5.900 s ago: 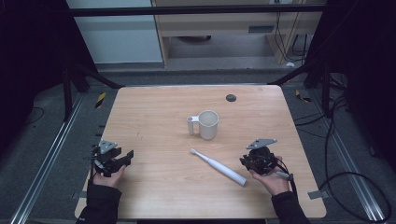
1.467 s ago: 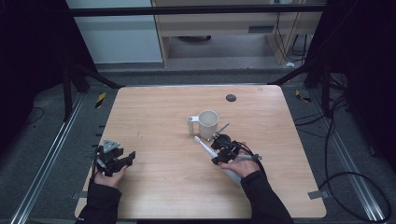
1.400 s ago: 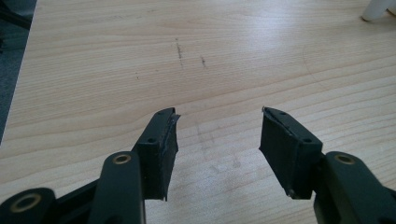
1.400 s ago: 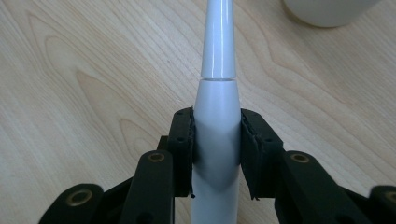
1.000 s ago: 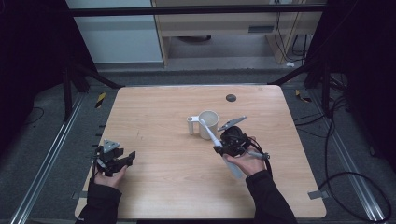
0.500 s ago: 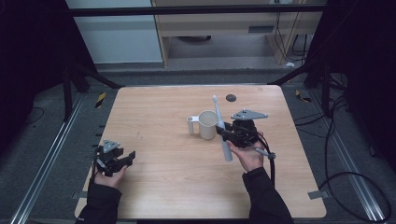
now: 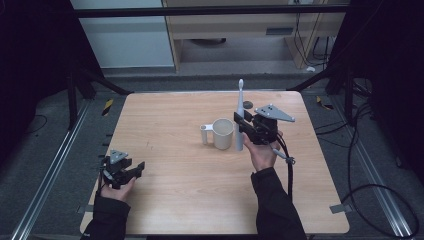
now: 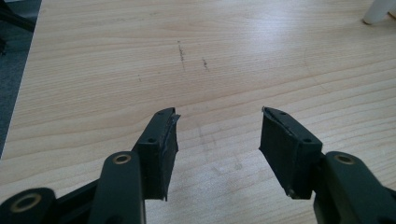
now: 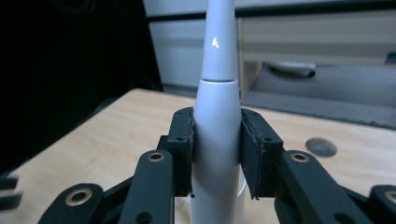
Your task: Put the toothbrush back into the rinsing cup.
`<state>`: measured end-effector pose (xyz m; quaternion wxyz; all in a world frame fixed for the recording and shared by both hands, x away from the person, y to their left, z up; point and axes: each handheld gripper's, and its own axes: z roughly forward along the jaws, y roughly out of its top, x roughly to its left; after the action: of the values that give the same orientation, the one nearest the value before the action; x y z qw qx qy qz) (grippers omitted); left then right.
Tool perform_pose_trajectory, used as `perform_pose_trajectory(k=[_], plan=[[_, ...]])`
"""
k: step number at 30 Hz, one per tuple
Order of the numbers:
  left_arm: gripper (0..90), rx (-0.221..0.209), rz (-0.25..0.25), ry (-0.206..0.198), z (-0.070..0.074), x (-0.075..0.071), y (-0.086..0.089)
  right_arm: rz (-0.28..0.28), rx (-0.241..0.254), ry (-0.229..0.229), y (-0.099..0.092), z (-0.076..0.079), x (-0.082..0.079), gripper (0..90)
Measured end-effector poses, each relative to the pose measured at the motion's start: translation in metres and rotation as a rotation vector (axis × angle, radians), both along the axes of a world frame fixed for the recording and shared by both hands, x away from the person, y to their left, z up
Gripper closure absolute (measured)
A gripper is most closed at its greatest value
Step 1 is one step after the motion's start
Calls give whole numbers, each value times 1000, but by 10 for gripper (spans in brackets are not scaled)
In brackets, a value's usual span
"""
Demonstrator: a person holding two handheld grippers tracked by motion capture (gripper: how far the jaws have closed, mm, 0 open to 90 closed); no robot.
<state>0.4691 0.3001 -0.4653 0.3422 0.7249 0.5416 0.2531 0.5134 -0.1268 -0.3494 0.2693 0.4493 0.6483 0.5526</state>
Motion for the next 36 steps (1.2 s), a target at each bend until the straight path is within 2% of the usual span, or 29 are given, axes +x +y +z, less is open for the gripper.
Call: perform_pose_trajectory(k=[3, 9, 21, 36], plan=[[452, -1, 0, 1, 0, 0, 0, -24, 26, -26, 1, 1, 6, 673], [452, -1, 1, -1, 0, 0, 0, -65, 35, -50, 2, 5, 17, 673], [452, 0, 2, -1, 0, 0, 1, -124, 91, -111, 2, 13, 33, 673], [452, -4, 1, -7, 0, 1, 1, -159, 113, -127, 8, 6, 51, 672]])
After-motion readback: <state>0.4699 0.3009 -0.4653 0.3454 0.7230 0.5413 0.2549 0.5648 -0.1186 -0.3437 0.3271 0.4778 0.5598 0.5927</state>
